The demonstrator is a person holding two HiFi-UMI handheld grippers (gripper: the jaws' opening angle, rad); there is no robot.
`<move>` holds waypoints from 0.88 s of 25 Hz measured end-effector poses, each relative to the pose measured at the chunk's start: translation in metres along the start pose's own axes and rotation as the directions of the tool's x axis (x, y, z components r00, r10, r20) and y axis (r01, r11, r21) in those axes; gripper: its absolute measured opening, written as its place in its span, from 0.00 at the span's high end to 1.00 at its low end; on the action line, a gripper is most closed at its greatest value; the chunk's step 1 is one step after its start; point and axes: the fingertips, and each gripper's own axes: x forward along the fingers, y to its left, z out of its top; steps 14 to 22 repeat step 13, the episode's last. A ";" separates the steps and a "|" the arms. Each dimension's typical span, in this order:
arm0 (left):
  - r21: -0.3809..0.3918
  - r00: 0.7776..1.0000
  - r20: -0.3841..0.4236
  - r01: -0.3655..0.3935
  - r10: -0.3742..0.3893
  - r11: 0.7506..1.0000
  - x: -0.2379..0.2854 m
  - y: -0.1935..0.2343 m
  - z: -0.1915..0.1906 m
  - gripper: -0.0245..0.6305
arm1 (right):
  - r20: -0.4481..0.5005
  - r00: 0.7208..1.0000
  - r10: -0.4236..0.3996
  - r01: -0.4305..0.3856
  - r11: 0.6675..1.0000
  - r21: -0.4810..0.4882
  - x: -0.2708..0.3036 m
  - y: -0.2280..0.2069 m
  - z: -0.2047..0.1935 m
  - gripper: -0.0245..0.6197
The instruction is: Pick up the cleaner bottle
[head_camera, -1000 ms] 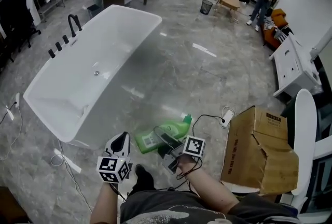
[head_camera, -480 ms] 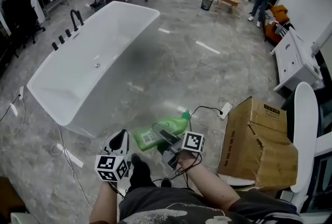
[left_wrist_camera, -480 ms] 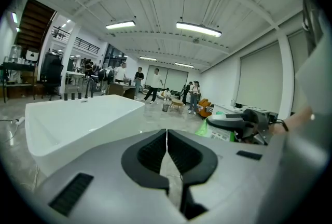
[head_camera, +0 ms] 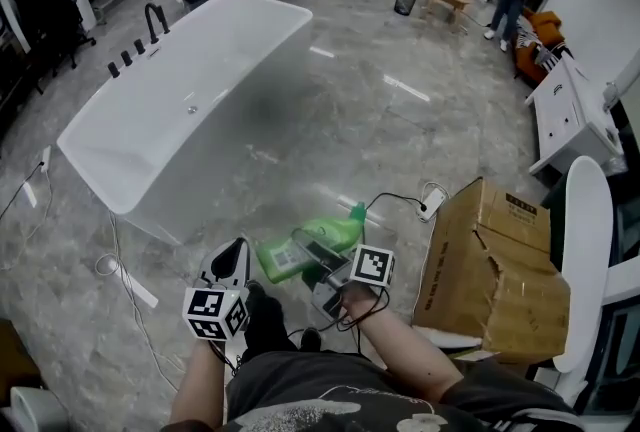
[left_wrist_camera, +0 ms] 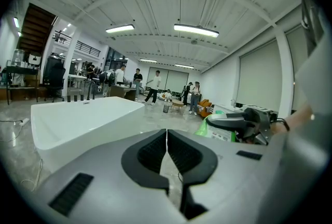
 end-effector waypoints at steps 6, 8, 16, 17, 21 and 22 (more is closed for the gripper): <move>-0.018 1.000 0.017 -0.012 0.012 1.000 -0.016 -0.010 -0.004 0.94 | 0.014 1.000 0.003 -0.004 1.000 0.012 -0.015 0.004 -0.011 0.66; -0.022 1.000 0.019 -0.013 0.014 1.000 -0.019 -0.010 -0.003 0.94 | 0.016 1.000 0.010 -0.010 1.000 0.013 -0.016 0.007 -0.013 0.66; -0.033 1.000 0.014 -0.018 0.019 0.999 -0.025 -0.009 0.001 0.94 | 0.010 1.000 -0.012 0.012 1.000 0.021 -0.018 0.008 -0.018 0.66; -0.033 1.000 0.014 -0.018 0.019 0.999 -0.025 -0.009 0.001 0.94 | 0.010 1.000 -0.012 0.012 1.000 0.021 -0.018 0.008 -0.018 0.66; -0.033 1.000 0.014 -0.018 0.019 0.999 -0.025 -0.009 0.001 0.94 | 0.010 1.000 -0.012 0.012 1.000 0.021 -0.018 0.008 -0.018 0.66; -0.033 1.000 0.014 -0.018 0.019 0.999 -0.025 -0.009 0.001 0.94 | 0.010 1.000 -0.012 0.012 1.000 0.021 -0.018 0.008 -0.018 0.66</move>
